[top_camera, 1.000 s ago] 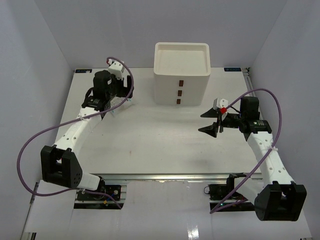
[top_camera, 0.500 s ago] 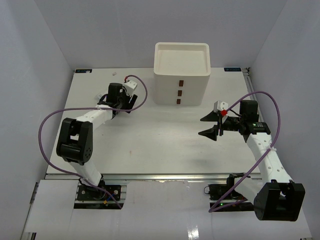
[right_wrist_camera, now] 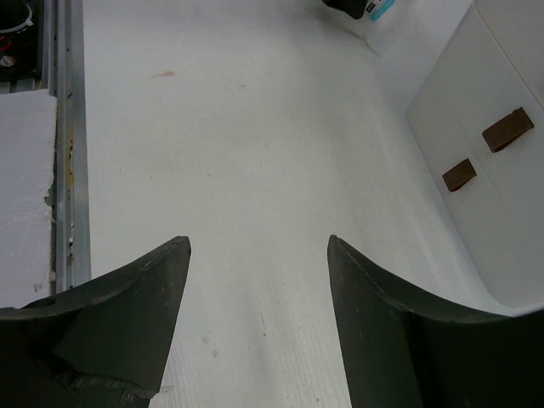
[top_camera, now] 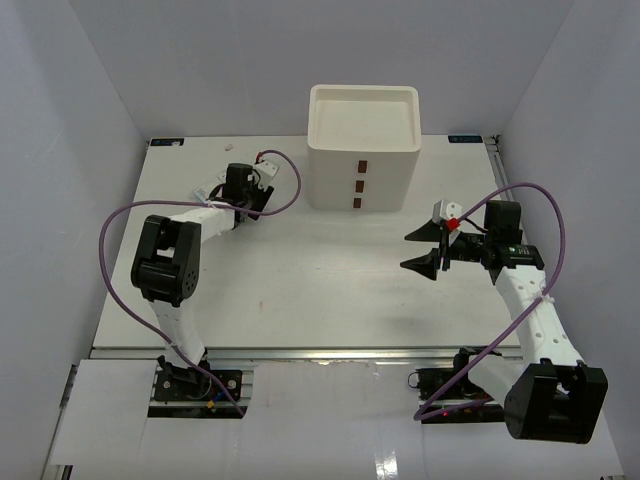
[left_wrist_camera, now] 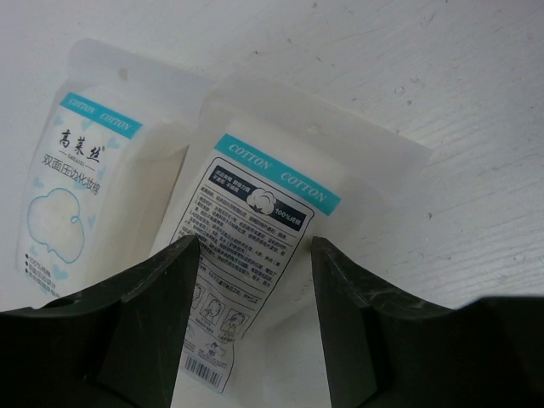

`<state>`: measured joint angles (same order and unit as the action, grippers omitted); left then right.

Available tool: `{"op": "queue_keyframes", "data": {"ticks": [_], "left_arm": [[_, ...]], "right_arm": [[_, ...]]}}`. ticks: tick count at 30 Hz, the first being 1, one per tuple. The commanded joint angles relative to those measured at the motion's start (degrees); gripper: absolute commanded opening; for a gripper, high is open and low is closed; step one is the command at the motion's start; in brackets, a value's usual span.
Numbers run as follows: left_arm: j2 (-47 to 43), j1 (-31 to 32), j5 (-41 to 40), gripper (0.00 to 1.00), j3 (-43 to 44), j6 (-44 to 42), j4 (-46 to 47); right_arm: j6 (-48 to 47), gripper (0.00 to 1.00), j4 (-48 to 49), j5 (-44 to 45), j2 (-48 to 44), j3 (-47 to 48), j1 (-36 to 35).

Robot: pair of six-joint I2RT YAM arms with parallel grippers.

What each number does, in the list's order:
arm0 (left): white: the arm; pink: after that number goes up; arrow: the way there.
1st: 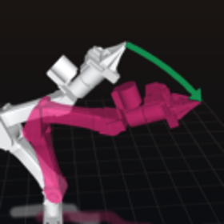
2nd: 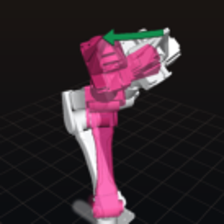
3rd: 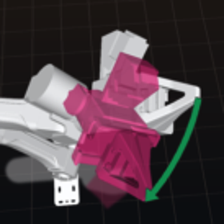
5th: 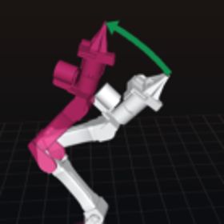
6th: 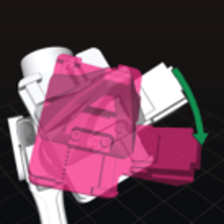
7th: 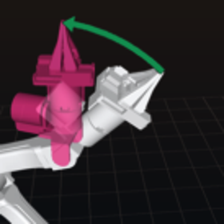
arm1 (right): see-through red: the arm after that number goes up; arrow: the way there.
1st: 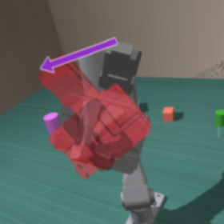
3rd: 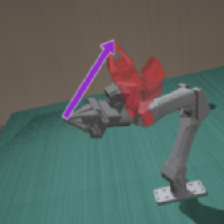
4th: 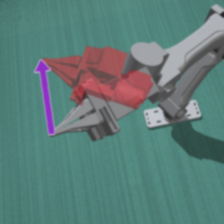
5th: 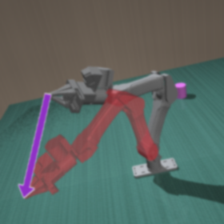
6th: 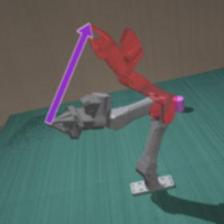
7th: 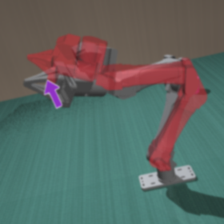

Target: Organize the makeup

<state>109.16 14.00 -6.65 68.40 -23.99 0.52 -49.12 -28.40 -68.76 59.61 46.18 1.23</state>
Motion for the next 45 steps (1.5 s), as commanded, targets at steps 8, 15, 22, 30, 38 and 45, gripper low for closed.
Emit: {"op": "queue_keyframes", "data": {"ticks": [8,15,22,30,38,45], "left_arm": [[1.6,-0.1,-1.4,0.48,0.4,1.8,-0.2],[0.6,-0.1,-1.4,0.27,0.0,4.7,-2.3],[-3.5,-0.1,-0.8,0.04,-1.0,8.4,-3.2],[-18.1,-0.2,3.8,0.00,-3.5,16.2,-3.1],[-30.3,0.9,16.7,0.00,0.0,27.2,-4.1],[-27.8,8.7,25.2,0.00,14.5,35.4,-4.5]], "right_arm": [[-0.5,0.72,0.5,-3.1,-1.2,-0.5,1.8],[-0.4,0.72,0.5,-4.2,-2.1,-0.7,2.9],[-0.2,0.72,0.5,-5.1,-3.1,-1.0,4.1],[0.1,0.72,0.5,-5.9,-3.8,-1.2,5.1],[0.1,0.72,0.6,-5.9,-3.9,-1.4,5.4],[0.3,0.72,1.0,-5.5,-3.8,-1.7,5.5]]}}
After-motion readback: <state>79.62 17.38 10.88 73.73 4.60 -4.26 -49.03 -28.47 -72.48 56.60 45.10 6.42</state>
